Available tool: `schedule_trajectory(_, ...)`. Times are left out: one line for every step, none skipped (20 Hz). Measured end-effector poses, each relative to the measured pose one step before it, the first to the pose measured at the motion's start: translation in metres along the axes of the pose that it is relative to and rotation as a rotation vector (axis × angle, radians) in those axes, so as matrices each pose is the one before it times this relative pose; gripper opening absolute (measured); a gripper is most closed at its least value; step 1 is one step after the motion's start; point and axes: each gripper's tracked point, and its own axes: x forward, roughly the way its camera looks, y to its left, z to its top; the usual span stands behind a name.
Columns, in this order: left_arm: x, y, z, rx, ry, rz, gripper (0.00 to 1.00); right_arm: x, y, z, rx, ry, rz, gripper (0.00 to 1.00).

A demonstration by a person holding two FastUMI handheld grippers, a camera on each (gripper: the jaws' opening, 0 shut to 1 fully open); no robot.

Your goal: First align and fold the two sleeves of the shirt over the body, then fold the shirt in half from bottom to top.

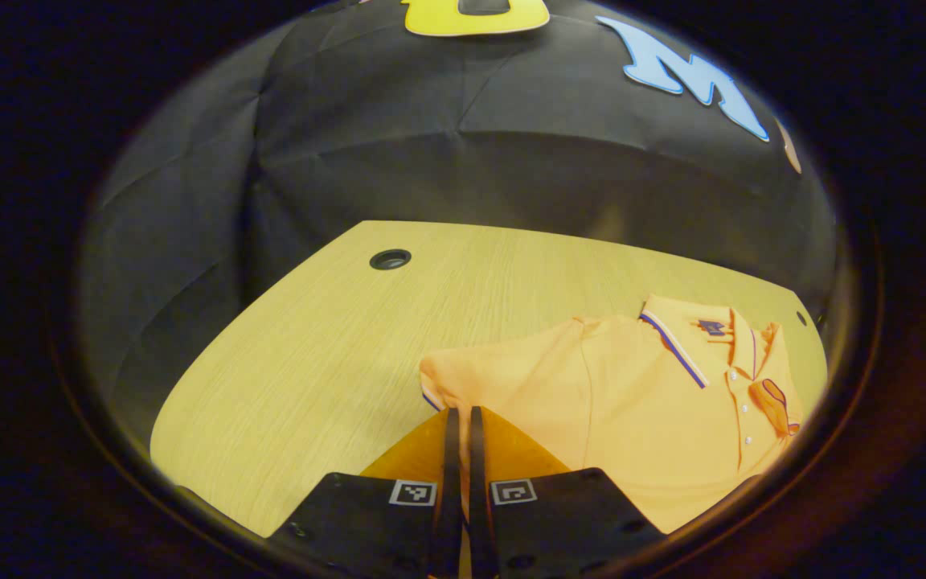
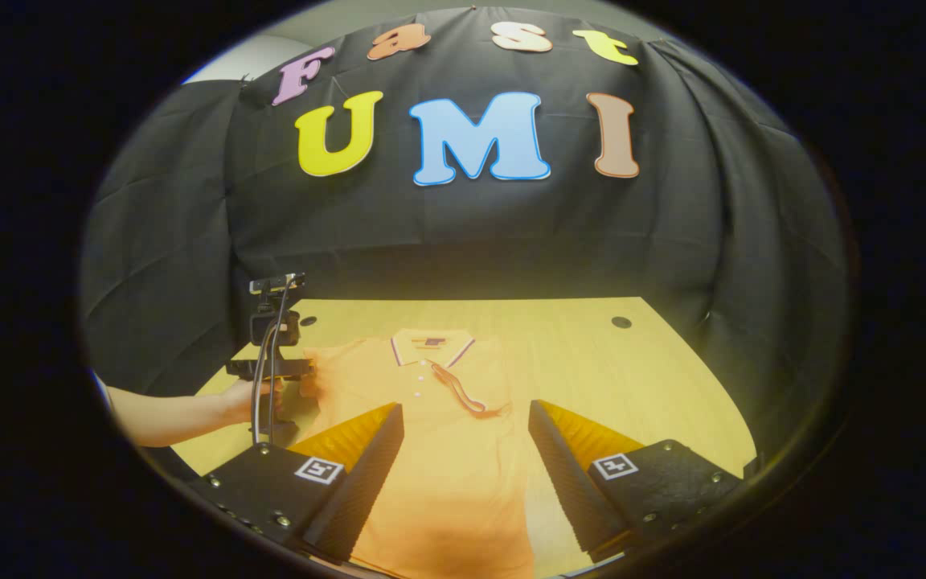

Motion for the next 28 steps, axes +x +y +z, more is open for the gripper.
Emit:
schedule_trajectory(-0.00146, -0.00244, -0.00001, 0.00461, 0.00475, -0.00451, 0.11, 0.00014, -0.00036, -0.00023, 0.00339, 0.00135, -0.00248, 0.97)
schedule_trajectory(-0.00173, -0.00209, 0.00242, -0.00278, -0.00211, -0.00271, 0.11, 0.00029, -0.00054, -0.00103, 0.00364, 0.00127, -0.00257, 0.97)
schedule_trajectory(-0.00206, -0.00135, 0.00357, -0.00428, -0.01013, -0.0022, 0.1, -0.00026, -0.00024, 0.0002, 0.00324, 0.00092, -0.00139, 0.97)
schedule_trajectory(-0.0032, -0.00217, 0.00496, -0.00246, -0.01401, -0.00294, 0.1, 0.00182, 0.00056, -0.00151, 0.00196, 0.00183, -0.00015, 0.97)
schedule_trajectory(-0.00489, -0.00262, 0.00676, 0.00266, -0.0189, -0.00534, 0.1, 0.00071, 0.00045, -0.00067, 0.00175, 0.0031, 0.00046, 0.97)
schedule_trajectory(-0.00471, -0.00346, 0.00872, 0.00662, -0.02289, -0.00705, 0.1, 0.00183, 0.0013, -0.00129, 0.0019, 0.00218, 0.00158, 0.97)
schedule_trajectory(-0.00511, -0.00574, 0.00933, 0.00888, -0.02369, -0.01231, 0.1, 0.00141, 0.00106, -0.00066, 0.00204, 0.00219, 0.00193, 0.97)
schedule_trajectory(-0.00363, -0.00714, 0.00829, 0.01224, -0.01948, -0.01358, 0.11, 0.00093, 0.00132, -0.00149, 0.00197, 0.00353, 0.00148, 0.97)
schedule_trajectory(-0.00436, -0.00743, 0.00684, 0.01116, -0.01877, -0.01577, 0.1, 0.00021, 0.00091, -0.00052, 0.00196, 0.00273, 0.00002, 0.97)
schedule_trajectory(-0.00335, -0.00871, 0.0066, 0.00994, -0.01322, -0.01842, 0.1, 0.00069, 0.00093, -0.00093, 0.00289, 0.00186, -0.00211, 0.97)
schedule_trajectory(-0.00317, -0.00982, 0.00595, 0.00725, -0.01271, -0.0194, 0.1, -0.00047, 0.00036, -0.00036, 0.00279, 0.00233, -0.00442, 0.97)
schedule_trajectory(-0.00149, -0.01119, 0.00375, 0.00603, -0.00661, -0.02538, 0.1, -0.00108, -0.0002, -0.00111, 0.00263, -0.00005, -0.00859, 0.97)
schedule_trajectory(-0.00144, -0.01048, 0.00265, 0.00706, -0.00508, -0.02202, 0.1, -0.00198, -0.00085, -0.00107, 0.00242, -0.00149, -0.01306, 0.97)
schedule_trajectory(0.00102, -0.01004, 0.00217, 0.0054, -0.00329, -0.02299, 0.1, -0.00178, -0.00068, -0.0026, 0.00118, 0.00242, -0.01463, 0.97)
schedule_trajectory(0.00006, -0.00906, -0.00029, 0.00796, 0.00405, -0.01856, 0.1, -0.00223, -0.00162, -0.00306, 0.00089, 0.00327, -0.01597, 0.97)
schedule_trajectory(0.00226, -0.00739, -0.00208, 0.01087, 0.00892, -0.01552, 0.11, -0.00169, -0.00148, -0.00367, 0.00384, 0.00102, -0.01513, 0.97)
schedule_trajectory(0.00231, -0.00575, -0.00315, 0.0095, 0.01138, -0.01397, 0.1, -0.0014, -0.001, -0.0022, 0.00601, -0.00139, -0.01335, 0.97)
schedule_trajectory(0.0022, -0.00579, -0.00351, 0.00724, 0.0142, -0.01102, 0.1, 0.00047, 0.00083, -0.00011, 0.00651, -0.00069, -0.01017, 0.97)
schedule_trajectory(0.00172, -0.00409, -0.00472, 0.0079, 0.01494, -0.00752, 0.11, 0.00004, -0.0001, -0.00173, 0.00707, 0.00467, -0.005, 0.97)
schedule_trajectory(0.00189, -0.00372, -0.00299, 0.01139, 0.01359, -0.00724, 0.11, -0.00044, -0.00068, -0.00251, 0.00727, 0.00137, -0.00156, 0.97)
schedule_trajectory(0.00195, -0.00316, -0.00395, 0.01532, 0.01273, 0.00096, 0.11, -0.00091, -0.00035, 0.00014, 0.00404, -0.00241, -0.0012, 0.97)
schedule_trajectory(0.00186, -0.00216, -0.00415, 0.01868, 0.01437, 0.00113, 0.11, -0.00111, -0.00085, -0.0011, 0.00131, -0.00233, -0.00258, 0.97)
schedule_trajectory(-0.00005, -0.00222, -0.00401, 0.01899, 0.01678, 0.00138, 0.11, -0.00161, -0.00047, -0.00052, 0.00077, -0.0011, 0.00001, 0.96)
schedule_trajectory(0.0011, -0.00197, -0.00384, 0.016, 0.01585, 0.00176, 0.12, -0.00364, -0.00124, -0.00123, -0.00026, -0.00253, 0.00179, 0.97)
schedule_trajectory(-0.00148, -0.00146, -0.00272, 0.01102, 0.00902, 0.00348, 0.17, -0.00469, -0.00249, -0.00031, -0.00164, -0.00175, 0.00025, 0.97)
schedule_trajectory(-0.00219, -0.00241, 0.00002, 0.00323, 0.00166, -0.0032, 0.21, -0.00325, -0.00221, -0.00101, -0.00383, -0.00199, 0.0007, 0.97)
schedule_trajectory(-0.00192, -0.00361, -0.00109, -0.0016, 0.00163, -0.00786, 0.24, -0.00279, -0.00322, -0.00012, -0.00516, -0.00056, -0.00173, 0.97)
schedule_trajectory(-0.00279, -0.00359, 0.00028, -0.00107, 0.00012, -0.00849, 0.3, -0.00155, -0.00271, -0.00059, -0.00474, -0.00225, -0.00152, 0.97)
